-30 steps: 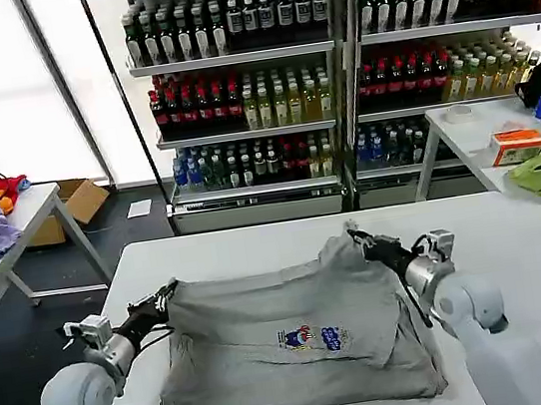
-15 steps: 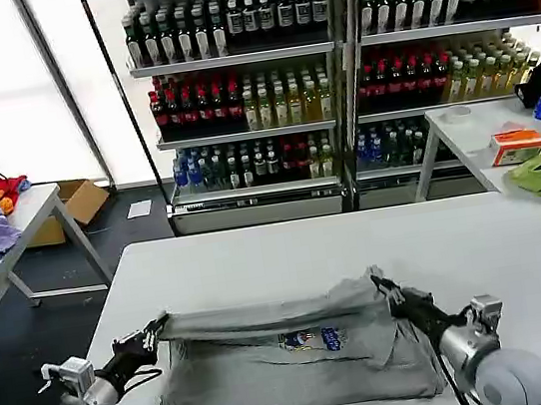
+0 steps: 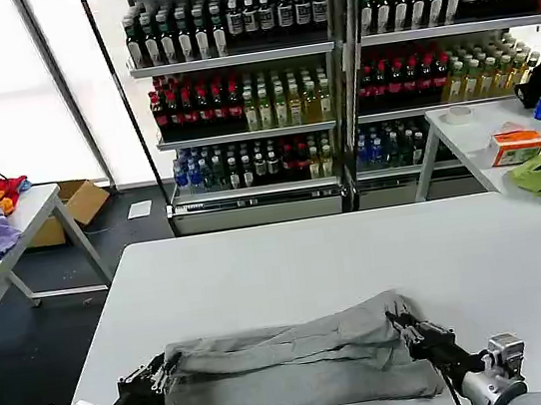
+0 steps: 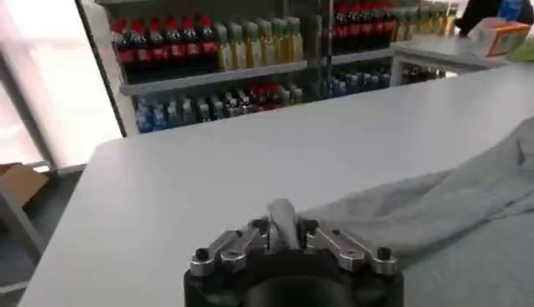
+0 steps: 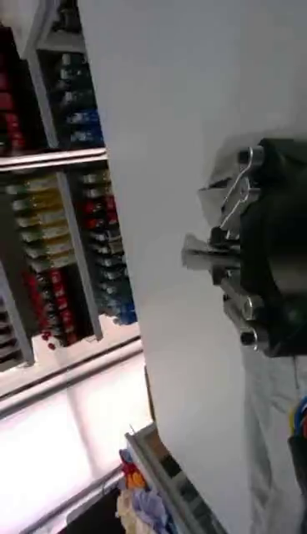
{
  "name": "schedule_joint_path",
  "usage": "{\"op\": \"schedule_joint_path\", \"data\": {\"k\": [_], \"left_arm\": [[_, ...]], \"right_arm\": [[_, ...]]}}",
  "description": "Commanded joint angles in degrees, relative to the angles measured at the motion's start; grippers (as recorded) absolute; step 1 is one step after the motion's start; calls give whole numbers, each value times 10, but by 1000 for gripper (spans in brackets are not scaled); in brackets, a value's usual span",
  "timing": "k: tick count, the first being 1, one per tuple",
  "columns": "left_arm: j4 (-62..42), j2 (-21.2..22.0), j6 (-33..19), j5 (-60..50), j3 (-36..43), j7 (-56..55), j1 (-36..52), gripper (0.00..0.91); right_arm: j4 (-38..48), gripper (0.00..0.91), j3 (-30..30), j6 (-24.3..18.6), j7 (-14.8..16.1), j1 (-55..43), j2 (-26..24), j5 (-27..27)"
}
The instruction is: Fold and organize the clothes.
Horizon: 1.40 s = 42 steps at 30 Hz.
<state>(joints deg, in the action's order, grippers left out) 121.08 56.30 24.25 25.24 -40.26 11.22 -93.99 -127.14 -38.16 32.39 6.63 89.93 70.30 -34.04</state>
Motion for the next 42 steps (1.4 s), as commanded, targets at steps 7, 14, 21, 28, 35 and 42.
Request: {"op": "schedule_joint_path", "data": {"k": [7, 14, 21, 28, 35, 42], "left_arm": [[61, 46, 8, 12, -79, -103, -22, 907], [76, 108, -2, 18, -66, -152, -48, 907], [81, 198, -4, -19, 50, -250, -58, 907], [42, 220, -5, -42, 133, -314, -3, 907], [-19, 222, -23, -87, 141, -301, 10, 907], [-55, 223, -30, -119, 135, -286, 11, 504]], "right_arm": [[30, 907, -84, -264, 48, 0, -3, 63], [42, 907, -125, -281, 46, 13, 7, 59], [48, 907, -126, -304, 52, 49, 26, 63], [54, 907, -118, -319, 51, 74, 28, 70], [56, 907, -121, -320, 51, 78, 30, 70], [60, 907, -121, -319, 50, 73, 26, 67]]}}
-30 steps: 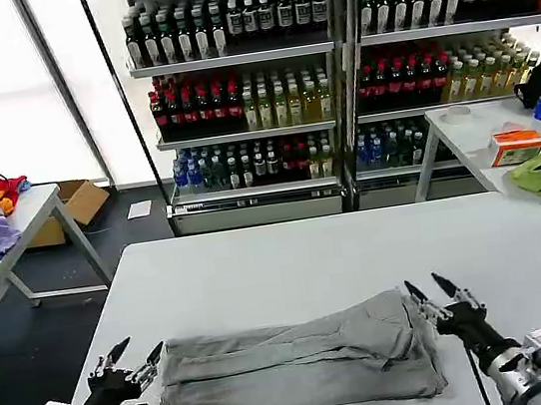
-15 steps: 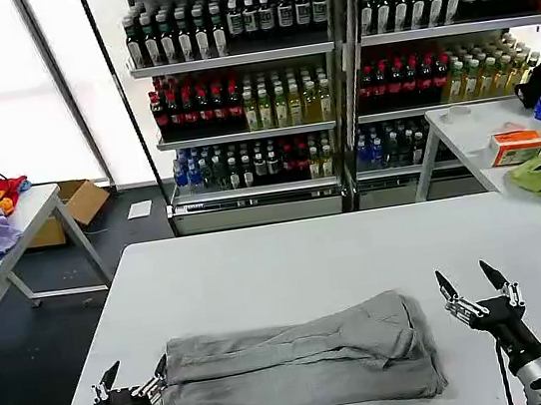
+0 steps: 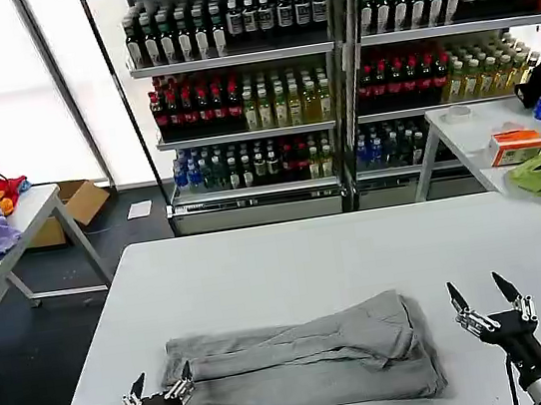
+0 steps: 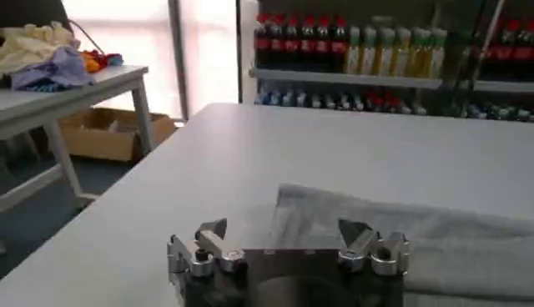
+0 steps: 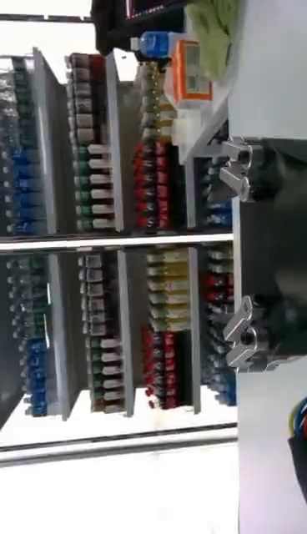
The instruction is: Fold and organize the clothes.
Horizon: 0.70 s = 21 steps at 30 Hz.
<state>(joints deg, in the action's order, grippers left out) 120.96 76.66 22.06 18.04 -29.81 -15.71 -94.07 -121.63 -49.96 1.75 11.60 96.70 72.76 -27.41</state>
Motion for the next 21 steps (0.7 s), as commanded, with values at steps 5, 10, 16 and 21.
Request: {"op": "schedule_joint_path", "data": {"k": [5, 10, 16, 21], "left_arm": [[-56, 25, -9, -49, 33, -9, 7, 151], [-67, 35, -21, -88, 43, 8, 5, 30], [-74, 39, -27, -96, 53, 20, 6, 20], [-85, 36, -41, -119, 52, 30, 7, 20]], "right_arm": [[8, 907, 3, -11, 0, 3, 1, 1], [17, 907, 10, -11, -5, -1, 2, 0], [19, 907, 14, -10, -11, 0, 4, -3], [19, 907, 21, -8, -19, 5, 2, -14]]}}
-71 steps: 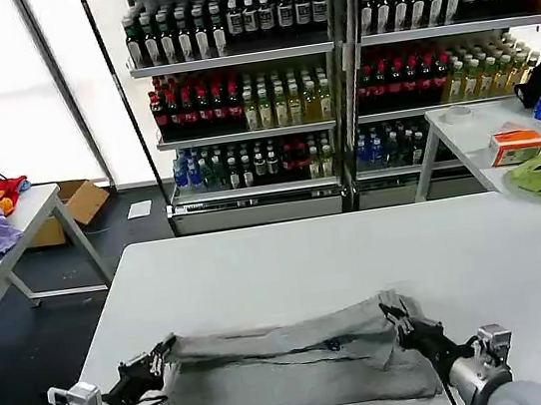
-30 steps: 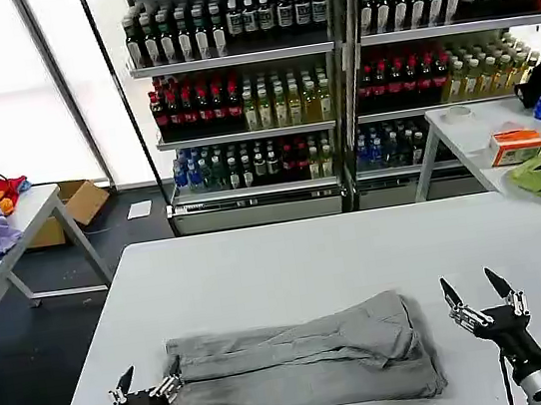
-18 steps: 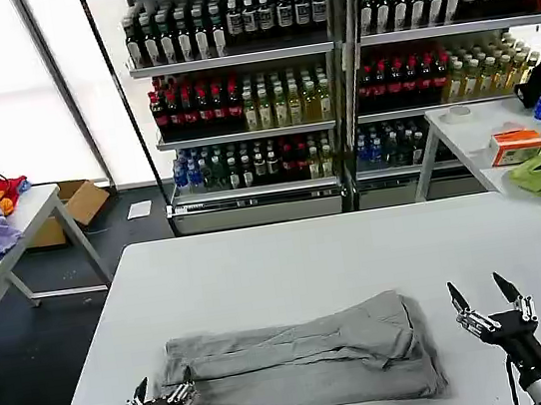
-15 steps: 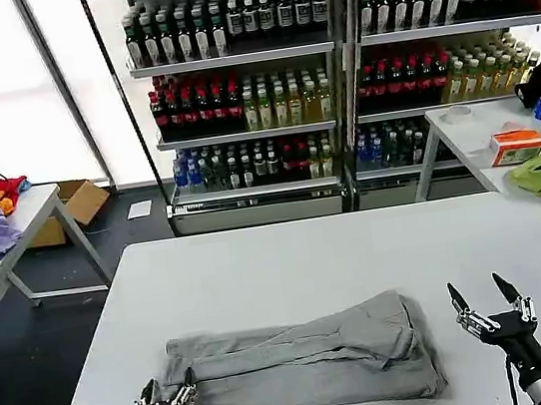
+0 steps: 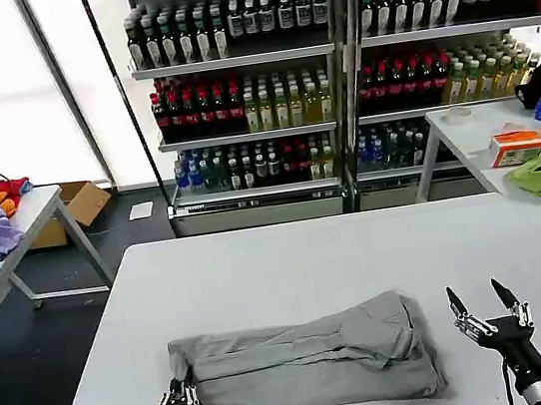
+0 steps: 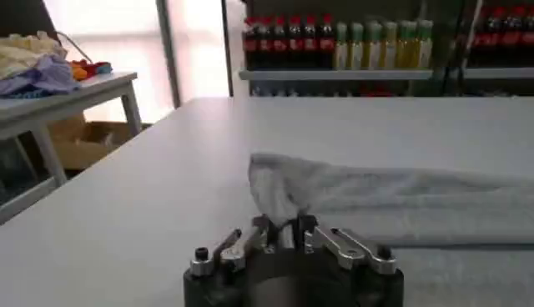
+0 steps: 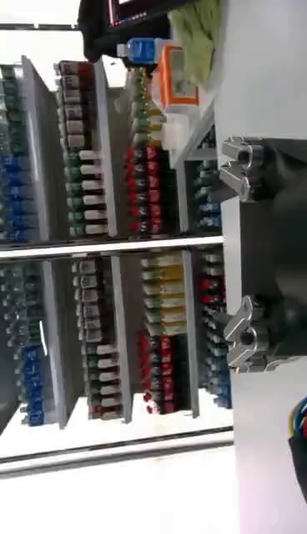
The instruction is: Fold and organize the clothes.
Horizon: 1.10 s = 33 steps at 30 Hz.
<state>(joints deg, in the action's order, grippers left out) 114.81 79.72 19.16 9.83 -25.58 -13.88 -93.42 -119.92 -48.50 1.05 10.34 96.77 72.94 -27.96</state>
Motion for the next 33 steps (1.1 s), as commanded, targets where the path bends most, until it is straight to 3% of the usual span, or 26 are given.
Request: {"op": "schedule_joint_path", "data": {"k": [1, 7, 12, 17, 23, 28, 33], "left_arm": [[-23, 5, -13, -36, 8, 13, 0, 20], [17, -17, -26, -24, -36, 19, -2, 20], [64, -53, -26, 25, -155, 42, -10, 20], [17, -117, -24, 100, -285, 67, -12, 20], [-32, -186, -11, 179, -387, 92, 0, 30], [-46, -237, 18, 264, -423, 96, -7, 30], [-18, -251, 38, 302, -422, 96, -3, 30]], "right_arm": [[2, 907, 8, -1, -6, 5, 0, -8], [-2, 907, 16, 5, -10, 3, 2, -8], [-8, 907, 17, 7, -11, 2, 2, -8], [-20, 907, 39, 7, -15, 0, 7, -6], [-19, 907, 43, 1, -15, 1, 5, -7], [-35, 907, 36, 25, -19, 8, -4, -37], [-54, 907, 40, 46, -25, 15, -1, -54]]}}
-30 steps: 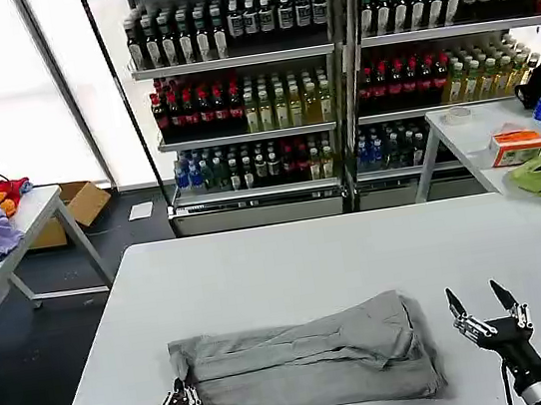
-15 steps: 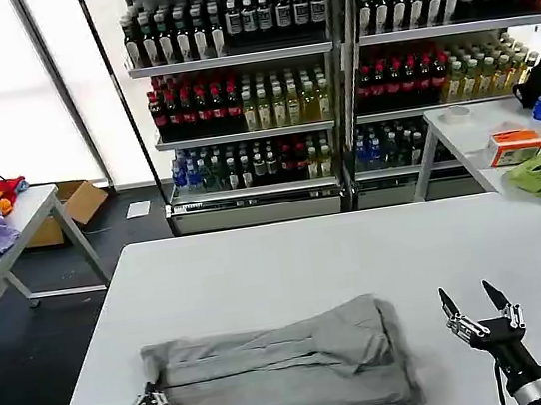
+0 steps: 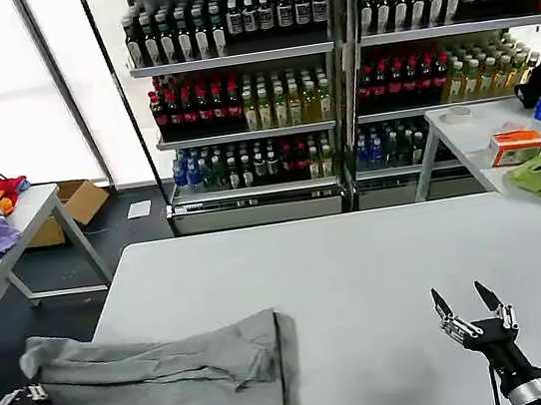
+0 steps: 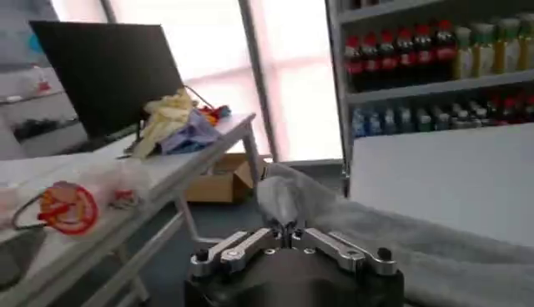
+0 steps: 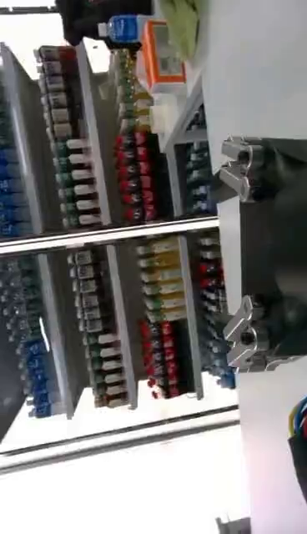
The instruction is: Fold and organize the clothes.
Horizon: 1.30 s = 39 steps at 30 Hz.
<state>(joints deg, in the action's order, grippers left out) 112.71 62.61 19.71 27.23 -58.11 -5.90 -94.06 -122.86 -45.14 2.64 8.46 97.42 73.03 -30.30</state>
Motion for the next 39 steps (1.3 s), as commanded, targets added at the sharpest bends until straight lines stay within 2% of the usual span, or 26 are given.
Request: {"op": "schedule_joint_path", "data": {"k": [1, 3, 6, 10, 11, 15, 19, 20, 22, 25, 30, 35, 36, 38, 39], "left_arm": [[8, -81, 28, 124, -90, 17, 7, 30], [34, -79, 34, 127, -75, 14, 14, 30], [88, -71, 56, 143, -49, 6, 22, 30], [147, -44, 61, 121, 15, -1, 38, 30], [187, -28, 72, 124, 55, -4, 39, 30], [225, -5, 74, 111, 169, -11, 38, 30], [217, 31, 57, 34, 266, -14, 32, 30], [211, 43, 33, -33, 300, -18, 25, 30], [203, 58, 10, -91, 330, -10, 13, 30], [182, 76, -14, -138, 380, -8, -3, 30], [158, 76, -20, -163, 442, -12, -6, 30], [154, 57, 1, -149, 486, -10, 3, 30], [151, 57, 2, -150, 489, -9, 5, 40], [124, 53, 8, -150, 495, -16, 25, 151], [110, 53, 25, -132, 500, -26, 35, 383]], "right_arm": [[-28, 907, 9, 25, -1, 9, -3, -23], [-25, 907, 12, 18, 0, 7, -1, -3], [-34, 907, 12, 29, -4, 13, 1, -15], [-42, 907, 6, 25, -1, 19, -1, -2], [-43, 907, 5, 25, -3, 22, -1, -4], [-58, 907, 12, 39, -7, 34, 0, -11], [-63, 907, 26, 46, -8, 25, 0, 16], [-66, 907, 26, 52, -11, 24, -1, 14], [-74, 907, 24, 58, -11, 25, -4, 14], [-80, 907, 24, 60, -12, 24, -5, 17], [-83, 907, 40, 64, -8, 22, 0, 35], [-85, 907, 53, 72, -14, 13, 1, 39], [-87, 907, 54, 73, -13, 12, 2, 40], [-91, 907, 55, 79, -15, 13, 8, 36], [-98, 907, 56, 85, -17, 15, 9, 21]]}}
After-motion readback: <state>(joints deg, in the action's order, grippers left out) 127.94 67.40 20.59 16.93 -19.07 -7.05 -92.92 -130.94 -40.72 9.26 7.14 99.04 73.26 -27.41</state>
